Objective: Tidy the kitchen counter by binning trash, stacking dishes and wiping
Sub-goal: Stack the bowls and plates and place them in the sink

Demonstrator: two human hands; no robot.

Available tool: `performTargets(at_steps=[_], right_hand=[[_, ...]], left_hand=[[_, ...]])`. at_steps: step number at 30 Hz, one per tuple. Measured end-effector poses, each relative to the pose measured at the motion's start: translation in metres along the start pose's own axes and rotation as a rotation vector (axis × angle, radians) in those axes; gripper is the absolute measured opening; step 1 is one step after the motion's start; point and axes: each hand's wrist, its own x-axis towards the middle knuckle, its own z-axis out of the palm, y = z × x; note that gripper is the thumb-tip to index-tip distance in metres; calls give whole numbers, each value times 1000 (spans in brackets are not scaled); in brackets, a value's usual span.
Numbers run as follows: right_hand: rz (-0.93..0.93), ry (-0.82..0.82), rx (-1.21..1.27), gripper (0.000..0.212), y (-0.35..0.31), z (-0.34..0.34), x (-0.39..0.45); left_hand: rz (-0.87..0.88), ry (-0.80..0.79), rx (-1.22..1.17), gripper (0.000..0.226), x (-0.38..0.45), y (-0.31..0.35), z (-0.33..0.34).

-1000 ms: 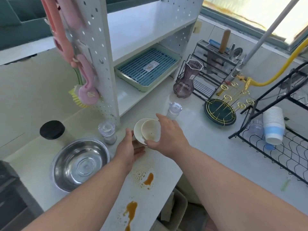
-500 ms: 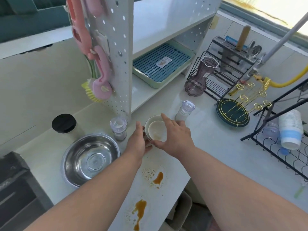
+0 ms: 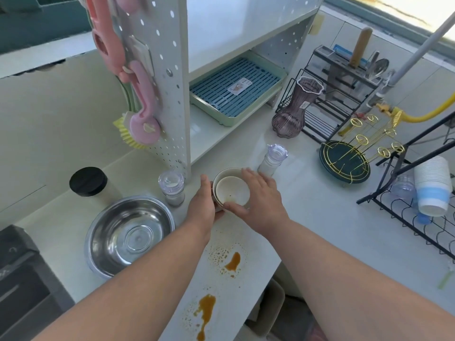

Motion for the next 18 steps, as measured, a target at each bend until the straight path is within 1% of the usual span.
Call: performTargets(at_steps=[1, 3, 5, 6, 7, 9, 12, 15, 18], right_hand=[[58, 43, 116, 98, -1, -1, -2], [261, 89, 483, 83, -5, -5, -3], [483, 64, 873, 63, -11, -9, -3], [559, 46, 985, 59, -14, -12, -5], [592, 40, 1028, 59, -17, -14, -6], [587, 56, 1035, 60, -20, -17, -12], [580, 74, 1023, 52, -27, -26, -31], [557, 32, 993, 54, -38, -36, -57], [505, -10, 912, 49, -61, -39, -84]], left_hand=[[3, 0, -5, 59, 0, 0, 0], [1, 1, -22, 58, -3, 2, 2], [-1, 2, -34, 57, -5, 4, 3], [0, 6, -35, 57, -8, 4, 4], [6, 9, -32, 58, -12, 3, 5], [32, 25, -12, 58, -23, 0, 7], [76, 41, -3, 58, -47, -7, 8], [97, 65, -34, 58, -85, -15, -5], [133, 108, -36, 51, -121, -22, -28]])
